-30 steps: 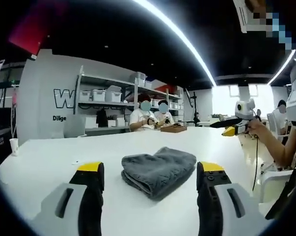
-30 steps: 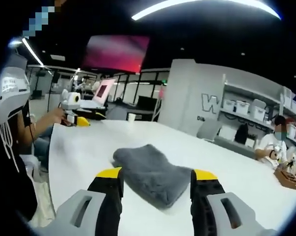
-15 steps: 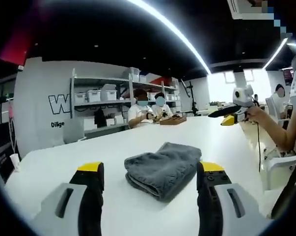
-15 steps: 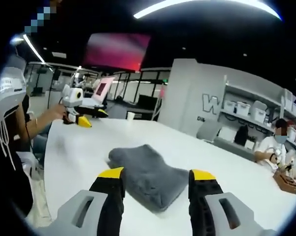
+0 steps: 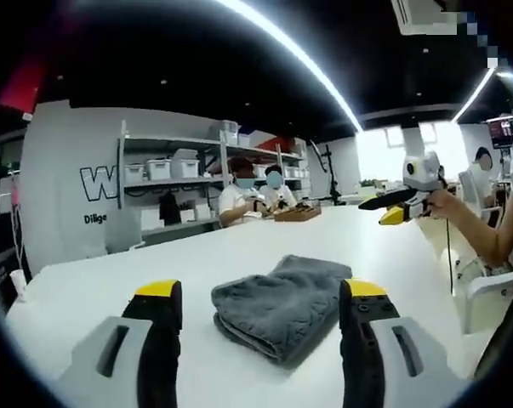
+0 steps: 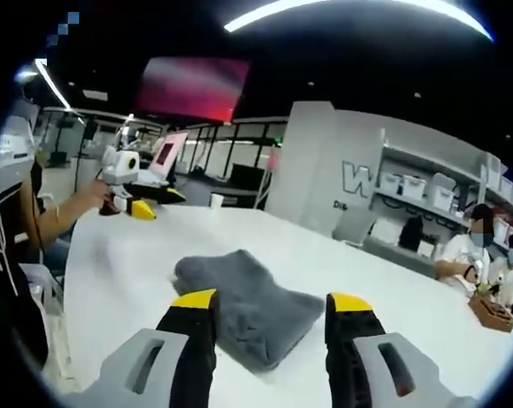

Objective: Open the folded towel by lifting each exposed corner and separating the folded layers until the towel lies flat within the target outline without major curled edges

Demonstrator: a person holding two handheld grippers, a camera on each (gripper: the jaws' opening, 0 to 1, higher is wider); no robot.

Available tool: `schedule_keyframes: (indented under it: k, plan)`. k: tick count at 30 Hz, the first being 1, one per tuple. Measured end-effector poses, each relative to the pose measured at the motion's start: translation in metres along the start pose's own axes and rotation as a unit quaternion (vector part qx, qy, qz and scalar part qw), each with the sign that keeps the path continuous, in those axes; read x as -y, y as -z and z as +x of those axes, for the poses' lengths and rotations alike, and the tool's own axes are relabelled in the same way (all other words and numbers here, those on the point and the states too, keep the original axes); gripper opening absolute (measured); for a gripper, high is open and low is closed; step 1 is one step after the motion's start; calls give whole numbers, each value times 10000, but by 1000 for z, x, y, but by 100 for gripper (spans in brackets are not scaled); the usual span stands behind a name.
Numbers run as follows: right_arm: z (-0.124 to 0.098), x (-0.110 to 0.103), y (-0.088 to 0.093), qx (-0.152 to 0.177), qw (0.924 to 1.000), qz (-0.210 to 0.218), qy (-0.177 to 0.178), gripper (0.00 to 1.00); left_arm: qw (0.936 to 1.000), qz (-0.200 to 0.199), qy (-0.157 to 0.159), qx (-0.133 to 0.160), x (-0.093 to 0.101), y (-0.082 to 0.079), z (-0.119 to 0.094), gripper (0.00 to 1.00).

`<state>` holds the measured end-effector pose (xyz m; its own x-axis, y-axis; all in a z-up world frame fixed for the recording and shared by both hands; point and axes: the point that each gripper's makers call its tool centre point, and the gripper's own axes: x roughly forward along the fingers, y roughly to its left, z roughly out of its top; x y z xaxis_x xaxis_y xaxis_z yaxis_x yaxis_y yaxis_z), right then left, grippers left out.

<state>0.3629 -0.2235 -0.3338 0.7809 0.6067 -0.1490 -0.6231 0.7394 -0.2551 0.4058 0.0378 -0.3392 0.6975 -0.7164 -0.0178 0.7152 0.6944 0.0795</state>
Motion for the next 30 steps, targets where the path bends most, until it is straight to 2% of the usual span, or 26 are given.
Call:
schedule_keyframes:
  k: [6, 11, 15, 20, 25, 30]
  plan:
    - [4, 9, -2, 15, 9999, 84, 68, 45, 10000, 28, -57, 30, -5, -2, 10, 73]
    - [9, 16, 0, -2, 9999, 137, 102, 44, 10000, 40, 80, -16, -1, -1, 20, 73]
    - [15, 19, 1, -17, 9998, 151, 88, 45, 10000, 33, -47, -63, -8, 2, 25, 73]
    - [20, 30, 5, -91, 9995, 55, 309, 44, 9999, -19, -132, -93, -17, 4, 27, 72]
    - [22, 30, 3, 19, 9996, 167, 230, 42, 9998, 18, -119, -162, -21, 5, 28, 72]
    - [29, 32, 7, -52, 9997, 157, 175, 43, 9996, -22, -230, -136, -30, 5, 31, 72]
